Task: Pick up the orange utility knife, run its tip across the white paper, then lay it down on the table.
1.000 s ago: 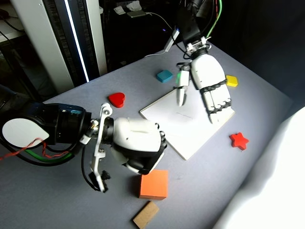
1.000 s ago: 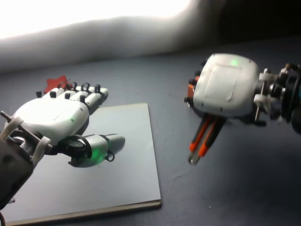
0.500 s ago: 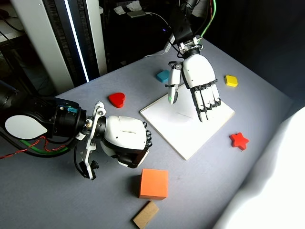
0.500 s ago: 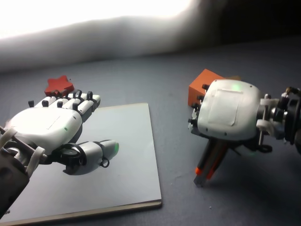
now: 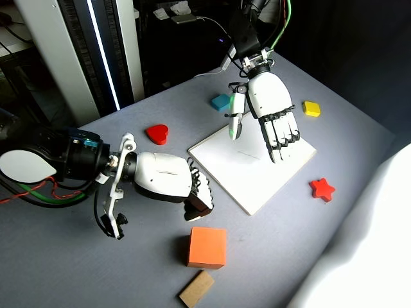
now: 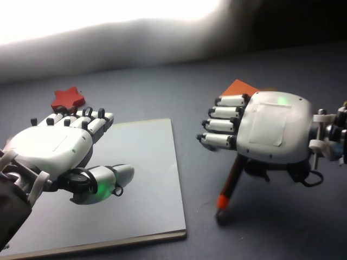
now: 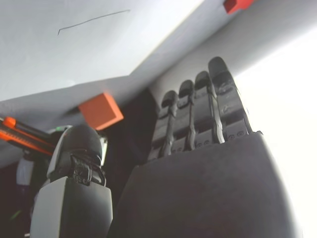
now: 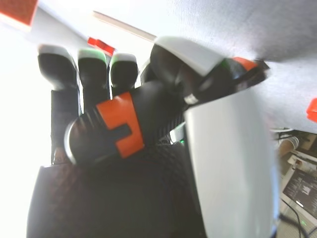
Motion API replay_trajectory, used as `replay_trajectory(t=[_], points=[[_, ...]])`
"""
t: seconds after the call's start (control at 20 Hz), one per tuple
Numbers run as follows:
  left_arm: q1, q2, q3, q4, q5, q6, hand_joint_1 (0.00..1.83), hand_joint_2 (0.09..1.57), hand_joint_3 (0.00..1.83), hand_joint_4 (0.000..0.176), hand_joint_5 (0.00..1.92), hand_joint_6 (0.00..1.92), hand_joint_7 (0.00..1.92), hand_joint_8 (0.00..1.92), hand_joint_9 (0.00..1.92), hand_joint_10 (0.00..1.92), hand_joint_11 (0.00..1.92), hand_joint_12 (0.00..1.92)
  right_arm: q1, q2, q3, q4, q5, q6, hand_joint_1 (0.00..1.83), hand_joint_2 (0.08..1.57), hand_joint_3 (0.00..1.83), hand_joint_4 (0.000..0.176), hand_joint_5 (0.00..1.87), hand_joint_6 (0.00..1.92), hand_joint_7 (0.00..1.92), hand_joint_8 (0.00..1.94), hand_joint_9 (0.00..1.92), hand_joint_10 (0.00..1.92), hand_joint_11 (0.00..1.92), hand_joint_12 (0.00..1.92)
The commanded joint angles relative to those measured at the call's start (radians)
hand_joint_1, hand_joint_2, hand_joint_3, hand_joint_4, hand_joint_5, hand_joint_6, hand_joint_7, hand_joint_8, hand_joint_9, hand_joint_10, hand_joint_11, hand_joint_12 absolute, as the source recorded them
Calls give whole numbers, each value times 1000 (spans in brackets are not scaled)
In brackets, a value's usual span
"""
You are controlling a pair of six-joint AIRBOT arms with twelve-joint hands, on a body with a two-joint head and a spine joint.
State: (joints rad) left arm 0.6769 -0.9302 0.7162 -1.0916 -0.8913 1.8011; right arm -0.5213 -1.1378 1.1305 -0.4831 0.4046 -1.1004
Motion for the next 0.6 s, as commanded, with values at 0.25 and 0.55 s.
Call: replay_trajectory(t=[0.25,0.55], points=[[-3,11,2,56,-87,-5,127,1300,0,0,51,2,81,1,50,1,0,385,43,93,-84,59,104,6,552,1005,99,0,0,0,0,23,0,31,0,91],[-2,14,-6,56,-86,-2,146,1294,0,0,117,14,147,9,124,16,0,510,124,338,-306,404,-121,10,210,1031,83,0,14,6,72,27,49,23,0,0]])
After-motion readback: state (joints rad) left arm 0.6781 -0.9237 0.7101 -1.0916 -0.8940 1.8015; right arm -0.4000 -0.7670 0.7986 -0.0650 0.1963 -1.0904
